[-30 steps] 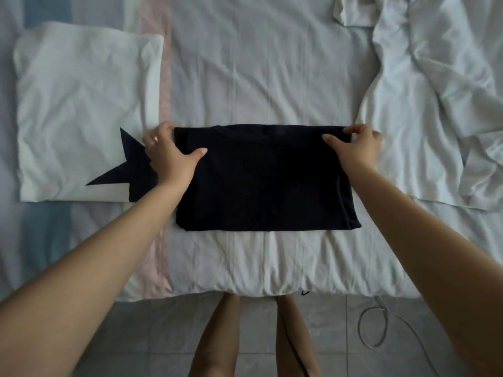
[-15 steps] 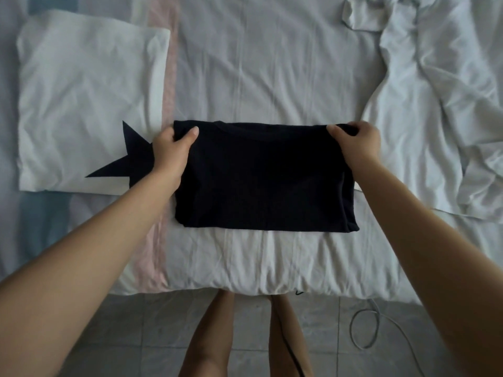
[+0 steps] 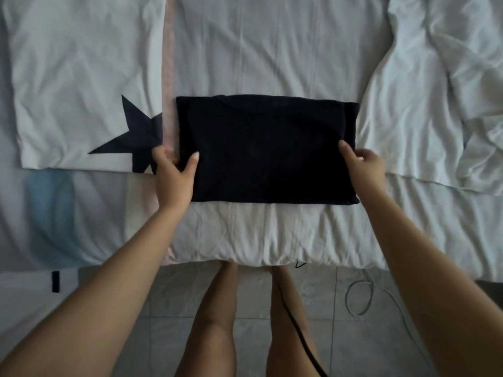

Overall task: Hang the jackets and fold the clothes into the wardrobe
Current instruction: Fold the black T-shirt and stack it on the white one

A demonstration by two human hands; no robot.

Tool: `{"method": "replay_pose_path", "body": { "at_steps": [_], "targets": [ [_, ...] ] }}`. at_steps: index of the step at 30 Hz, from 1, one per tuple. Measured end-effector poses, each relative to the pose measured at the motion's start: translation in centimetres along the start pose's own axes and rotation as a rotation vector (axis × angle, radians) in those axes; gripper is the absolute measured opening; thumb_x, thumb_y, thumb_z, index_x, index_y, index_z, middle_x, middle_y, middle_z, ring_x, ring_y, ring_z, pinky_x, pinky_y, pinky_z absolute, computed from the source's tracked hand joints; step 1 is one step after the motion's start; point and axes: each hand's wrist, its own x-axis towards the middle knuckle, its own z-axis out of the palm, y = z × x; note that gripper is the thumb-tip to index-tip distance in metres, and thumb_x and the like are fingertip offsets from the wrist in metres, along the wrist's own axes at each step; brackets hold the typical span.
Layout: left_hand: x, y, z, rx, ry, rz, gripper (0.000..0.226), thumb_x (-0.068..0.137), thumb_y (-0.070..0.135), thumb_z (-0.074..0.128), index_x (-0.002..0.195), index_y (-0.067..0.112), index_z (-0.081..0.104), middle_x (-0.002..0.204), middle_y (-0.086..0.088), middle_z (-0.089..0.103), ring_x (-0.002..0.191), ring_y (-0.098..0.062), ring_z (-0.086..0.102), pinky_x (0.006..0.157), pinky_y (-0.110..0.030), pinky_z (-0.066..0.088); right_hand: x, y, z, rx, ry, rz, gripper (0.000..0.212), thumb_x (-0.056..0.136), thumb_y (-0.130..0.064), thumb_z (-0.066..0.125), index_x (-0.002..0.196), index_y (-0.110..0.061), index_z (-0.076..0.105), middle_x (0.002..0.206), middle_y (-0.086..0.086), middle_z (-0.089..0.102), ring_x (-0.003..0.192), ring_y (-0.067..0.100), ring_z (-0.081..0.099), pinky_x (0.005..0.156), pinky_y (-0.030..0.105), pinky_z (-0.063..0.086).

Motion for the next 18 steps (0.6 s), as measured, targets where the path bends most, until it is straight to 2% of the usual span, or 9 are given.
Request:
{"method": "replay_pose_path", "body": {
  "at_steps": [2,4,7,8,10,12,13,16,18],
  "targets": [
    [-2.1,-2.2,-0.2,0.014,0.017,0.055,0.033,0.093,0.024,0.059,0.11,0.004,0.039,0.095,-0.003,0.048,0.08,-0.018,0.051,0.066,-0.027,0.039,-1.5,2.0,-0.1,-0.097,0.01,-0.024,0.036,0.093,-0.042,0.053,0.077,-0.01,0.057,0.065,-0.001,0.054,0.06,0.01,0.05,0.057,0.028,0.036],
    [-3.2,-3.4,-0.4,0.021,-0.015,0.114,0.015,0.095,0.014,0.054,0.097,0.01,0.04,0.084,-0.001,0.047,0.07,-0.015,0.048,0.06,-0.022,0.038,-2.5,3.5,0.0,-0.156,0.039,-0.065,0.037,0.098,-0.032,0.047,0.068,-0.011,0.047,0.058,-0.001,0.046,0.056,0.014,0.044,0.057,0.031,0.03],
    [-3.4,-3.4,-0.8,0.018,-0.026,0.218,0.016,0.093,0.002,0.053,0.087,0.013,0.043,0.077,0.002,0.045,0.068,-0.003,0.046,0.065,-0.009,0.039,-3.3,4.3,0.0,-0.221,0.092,-0.068,0.026,0.1,-0.029,0.043,0.086,-0.01,0.052,0.073,0.0,0.052,0.065,0.016,0.047,0.055,0.029,0.032],
    [-3.2,-3.4,-1.0,0.017,-0.013,0.229,0.018,0.091,0.0,0.054,0.085,0.013,0.044,0.077,0.002,0.046,0.069,-0.002,0.047,0.068,-0.009,0.039,-3.2,4.3,0.1,-0.218,0.111,-0.063,0.023,0.101,-0.028,0.043,0.091,-0.011,0.054,0.076,0.0,0.053,0.064,0.013,0.047,0.051,0.022,0.033],
    [-2.9,-3.9,-1.4,-0.003,-0.006,0.198,0.018,0.089,0.001,0.057,0.085,0.015,0.047,0.08,-0.003,0.05,0.074,-0.012,0.052,0.072,-0.018,0.044,-3.3,4.2,0.2,-0.162,0.146,-0.031,0.022,0.101,-0.028,0.044,0.097,-0.01,0.057,0.081,0.0,0.055,0.064,0.008,0.047,0.046,0.013,0.031],
    [-3.0,-4.3,-1.6,-0.022,-0.035,0.171,0.011,0.09,0.006,0.059,0.088,0.014,0.052,0.085,-0.006,0.053,0.081,-0.026,0.055,0.077,-0.033,0.048,-3.4,4.0,0.4,-0.075,0.19,0.012,0.029,0.1,-0.032,0.045,0.105,-0.007,0.058,0.087,0.0,0.057,0.075,0.011,0.051,0.054,0.016,0.032],
    [-3.1,-4.3,-1.7,-0.025,-0.076,0.163,0.003,0.091,0.009,0.058,0.092,0.012,0.057,0.09,-0.005,0.054,0.085,-0.025,0.056,0.08,-0.033,0.048,-3.6,3.9,0.6,-0.005,0.212,0.048,0.032,0.1,-0.035,0.045,0.109,-0.007,0.057,0.091,0.0,0.057,0.08,0.011,0.052,0.06,0.017,0.033],
    [-3.8,-3.5,-1.6,0.036,-0.193,0.125,0.018,0.094,0.017,0.057,0.103,0.003,0.064,0.115,-0.005,0.043,0.097,-0.008,0.048,0.085,-0.002,0.034,-4.3,4.0,1.4,0.339,0.254,0.177,0.037,0.095,-0.043,0.052,0.108,-0.009,0.055,0.098,0.002,0.06,0.084,0.009,0.056,0.07,0.019,0.043],
    [-4.1,-3.2,-1.7,0.077,-0.22,0.098,0.018,0.089,0.02,0.065,0.1,0.006,0.062,0.12,-0.004,0.035,0.102,-0.007,0.039,0.078,0.005,0.028,-4.9,4.5,1.5,0.509,0.202,0.237,0.041,0.087,-0.042,0.065,0.109,-0.008,0.055,0.103,0.004,0.062,0.089,0.009,0.06,0.08,0.021,0.049]
  ]
}}
